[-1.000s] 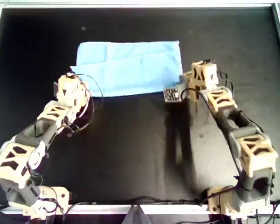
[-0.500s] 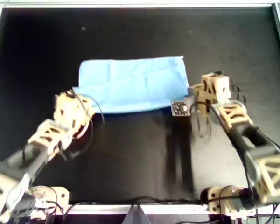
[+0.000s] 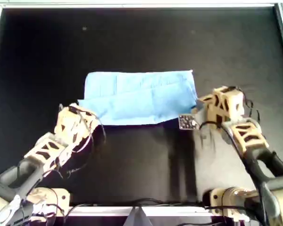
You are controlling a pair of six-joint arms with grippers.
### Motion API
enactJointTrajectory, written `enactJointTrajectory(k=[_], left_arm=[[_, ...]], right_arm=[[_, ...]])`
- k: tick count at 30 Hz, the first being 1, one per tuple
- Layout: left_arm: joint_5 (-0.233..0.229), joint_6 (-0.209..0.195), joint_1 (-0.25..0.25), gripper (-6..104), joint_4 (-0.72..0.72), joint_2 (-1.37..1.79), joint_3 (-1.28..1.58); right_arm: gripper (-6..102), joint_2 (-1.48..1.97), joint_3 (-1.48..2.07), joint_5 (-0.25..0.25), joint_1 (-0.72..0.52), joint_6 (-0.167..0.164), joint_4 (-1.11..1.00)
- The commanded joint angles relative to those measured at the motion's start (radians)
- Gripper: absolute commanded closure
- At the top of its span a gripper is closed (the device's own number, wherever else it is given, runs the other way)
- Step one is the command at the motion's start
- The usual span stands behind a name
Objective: Fold a cloth
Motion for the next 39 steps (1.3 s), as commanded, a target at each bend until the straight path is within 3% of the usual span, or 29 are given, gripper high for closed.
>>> enactJointTrajectory(k=[1, 11, 14, 17, 20, 23, 27, 30, 39], left_arm=[[-0.008, -0.002, -0.026, 98, 0.000, 0.054, 0.002], [0.002, -0.002, -0.026, 96, 0.000, 0.054, 0.063], [0.006, 0.009, -0.026, 94, 0.000, 0.057, 0.064], [0.003, 0.012, -0.023, 82, 0.000, 0.057, 0.069], [-0.011, 0.012, -0.018, 61, 0.000, 0.058, 0.072], [-0.011, 0.014, -0.026, 40, 0.000, 0.064, 0.109], [0.006, 0.014, -0.028, 22, 0.000, 0.138, 0.212], [-0.008, 0.015, -0.026, 17, 0.000, 0.249, 0.299], [-0.012, 0.015, -0.009, 17, 0.000, 0.680, 0.491]], right_arm=[[96, 0.078, 0.006, -0.006, 0.002, 0.003, -0.005], [94, 0.078, 0.075, 0.000, 0.000, 0.005, -0.005], [87, 0.081, 0.080, 0.003, -0.002, 0.006, -0.005], [70, 0.083, 0.080, 0.006, -0.002, 0.002, -0.005], [52, 0.083, 0.081, 0.008, -0.002, -0.009, -0.002], [40, 0.083, 0.084, 0.008, -0.002, -0.009, 0.008], [31, 0.087, 0.109, 0.008, -0.002, -0.011, 0.011], [29, 0.156, 0.163, 0.008, -0.003, -0.011, 0.011], [29, 0.701, 0.448, 0.011, -0.005, -0.011, 0.011]])
